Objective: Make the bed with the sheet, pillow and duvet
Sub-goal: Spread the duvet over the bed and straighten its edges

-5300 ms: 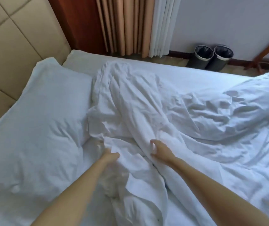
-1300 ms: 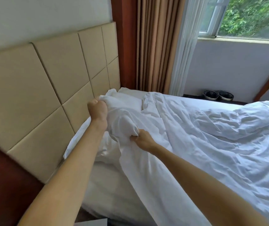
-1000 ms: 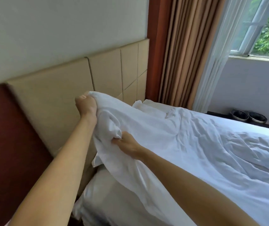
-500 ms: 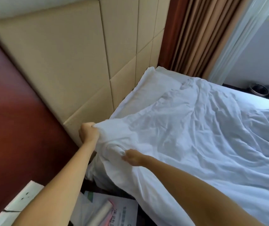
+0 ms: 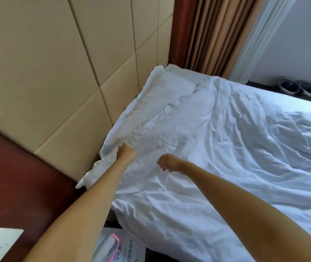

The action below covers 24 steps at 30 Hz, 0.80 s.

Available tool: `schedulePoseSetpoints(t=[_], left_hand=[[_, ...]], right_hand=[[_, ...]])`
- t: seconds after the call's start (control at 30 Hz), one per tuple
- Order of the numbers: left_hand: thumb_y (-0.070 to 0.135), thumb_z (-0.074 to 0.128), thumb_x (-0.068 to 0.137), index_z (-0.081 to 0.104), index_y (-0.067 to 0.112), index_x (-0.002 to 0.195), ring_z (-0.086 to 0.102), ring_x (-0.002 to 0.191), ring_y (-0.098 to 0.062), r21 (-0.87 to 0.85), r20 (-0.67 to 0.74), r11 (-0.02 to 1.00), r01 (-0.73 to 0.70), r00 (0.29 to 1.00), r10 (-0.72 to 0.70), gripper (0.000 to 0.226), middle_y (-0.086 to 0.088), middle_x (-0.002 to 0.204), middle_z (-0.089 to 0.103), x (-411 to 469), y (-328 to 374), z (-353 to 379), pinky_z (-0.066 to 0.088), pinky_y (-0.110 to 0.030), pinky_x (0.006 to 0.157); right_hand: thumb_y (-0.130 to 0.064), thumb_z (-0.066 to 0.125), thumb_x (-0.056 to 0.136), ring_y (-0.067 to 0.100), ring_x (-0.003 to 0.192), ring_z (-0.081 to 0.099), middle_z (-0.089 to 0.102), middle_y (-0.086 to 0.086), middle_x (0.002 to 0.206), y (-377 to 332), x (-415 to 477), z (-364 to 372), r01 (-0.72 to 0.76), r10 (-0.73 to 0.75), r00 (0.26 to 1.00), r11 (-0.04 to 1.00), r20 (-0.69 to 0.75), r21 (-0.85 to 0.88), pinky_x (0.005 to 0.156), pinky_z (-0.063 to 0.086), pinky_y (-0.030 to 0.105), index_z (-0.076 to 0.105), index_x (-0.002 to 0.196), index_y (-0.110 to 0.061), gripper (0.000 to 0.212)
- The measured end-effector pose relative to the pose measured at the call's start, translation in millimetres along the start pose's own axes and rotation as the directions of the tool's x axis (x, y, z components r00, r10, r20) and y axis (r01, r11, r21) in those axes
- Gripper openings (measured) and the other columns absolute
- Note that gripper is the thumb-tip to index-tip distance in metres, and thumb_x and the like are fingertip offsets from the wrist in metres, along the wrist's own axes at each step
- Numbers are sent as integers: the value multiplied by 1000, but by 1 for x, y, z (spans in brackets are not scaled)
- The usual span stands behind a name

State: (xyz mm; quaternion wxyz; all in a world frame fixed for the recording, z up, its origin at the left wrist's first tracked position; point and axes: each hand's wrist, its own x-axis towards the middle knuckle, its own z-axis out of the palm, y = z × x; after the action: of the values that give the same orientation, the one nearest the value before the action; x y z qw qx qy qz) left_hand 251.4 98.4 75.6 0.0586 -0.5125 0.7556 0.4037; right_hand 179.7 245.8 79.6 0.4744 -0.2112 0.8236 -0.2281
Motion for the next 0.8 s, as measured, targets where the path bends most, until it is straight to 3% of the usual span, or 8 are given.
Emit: schedulePoseSetpoints(t=[0.07, 0.17, 0.23, 0.33, 0.4, 0.47, 0.6, 0.8], left_hand=[[8, 34, 98, 26, -8, 140, 45, 124, -38, -55, 15, 998, -31, 999, 32, 46, -24, 141, 39, -6, 35, 11, 39, -42, 97], [10, 37, 97, 16, -3, 140, 49, 107, -31, -74, 49, 993, -98, 994, 101, 51, -21, 141, 37, -14, 88, 32, 35, -31, 74], [12, 38, 96, 15, -3, 140, 47, 101, -28, -52, 86, 992, -114, 989, 118, 52, -20, 142, 35, -10, 114, 46, 32, -29, 73], [15, 38, 97, 6, -3, 145, 49, 110, -32, -43, 117, 993, -109, 987, 113, 60, -21, 144, 33, 5, 152, 68, 33, -28, 71], [15, 38, 98, -1, -1, 147, 48, 100, -27, -43, 152, 995, -90, 984, 95, 65, -18, 148, 29, 13, 171, 81, 37, -28, 68], [15, 40, 98, -4, 0, 147, 45, 97, -24, -43, 155, 997, -65, 985, 71, 67, -17, 150, 26, 22, 184, 93, 37, -29, 73], [15, 47, 96, -8, 2, 147, 42, 127, -33, -26, 137, 999, -23, 990, 27, 76, -17, 152, 23, 47, 200, 111, 41, -36, 92], [17, 63, 83, 22, 1, 142, 38, 130, -31, 61, 127, 995, -81, 989, 73, 73, -15, 143, 34, 115, 216, 120, 39, -36, 99]], right_hand=[[-14, 41, 97, 20, 86, 49, 51, 13, 95, 10, 0, -27, -4, 5, 1000, 999, -21, 51, 57, 34, 22, 52, 100, -8, 12], [-15, 42, 97, 20, 88, 49, 50, 8, 93, 27, 6, -73, 3, 5, 998, 989, -57, 151, 61, 34, 23, 54, 106, -9, 17], [-15, 43, 96, 20, 87, 50, 50, 7, 92, 39, 13, -105, 12, 1, 998, 981, -69, 193, 61, 34, 22, 55, 108, -7, 18], [-16, 45, 96, 18, 84, 52, 52, 7, 92, 58, 24, -152, 15, 9, 995, 971, -98, 241, 60, 34, 22, 56, 105, -8, 17], [-14, 45, 94, 14, 72, 51, 51, 4, 82, 70, 36, -179, 15, 29, 989, 957, -144, 290, 57, 32, 22, 54, 101, -10, 12], [-11, 45, 93, 11, 63, 47, 48, 3, 74, 80, 48, -198, -5, 70, 981, 944, -183, 331, 54, 29, 22, 50, 94, -10, 6], [-8, 44, 90, 14, 62, 43, 47, 5, 72, 87, 72, -215, -41, 109, 980, 932, -169, 361, 53, 26, 22, 48, 90, -10, 5], [-12, 45, 93, 17, 86, 48, 52, -1, 84, 79, 117, -232, 13, 54, 982, 935, -179, 355, 57, 34, 20, 58, 102, -13, 16]])
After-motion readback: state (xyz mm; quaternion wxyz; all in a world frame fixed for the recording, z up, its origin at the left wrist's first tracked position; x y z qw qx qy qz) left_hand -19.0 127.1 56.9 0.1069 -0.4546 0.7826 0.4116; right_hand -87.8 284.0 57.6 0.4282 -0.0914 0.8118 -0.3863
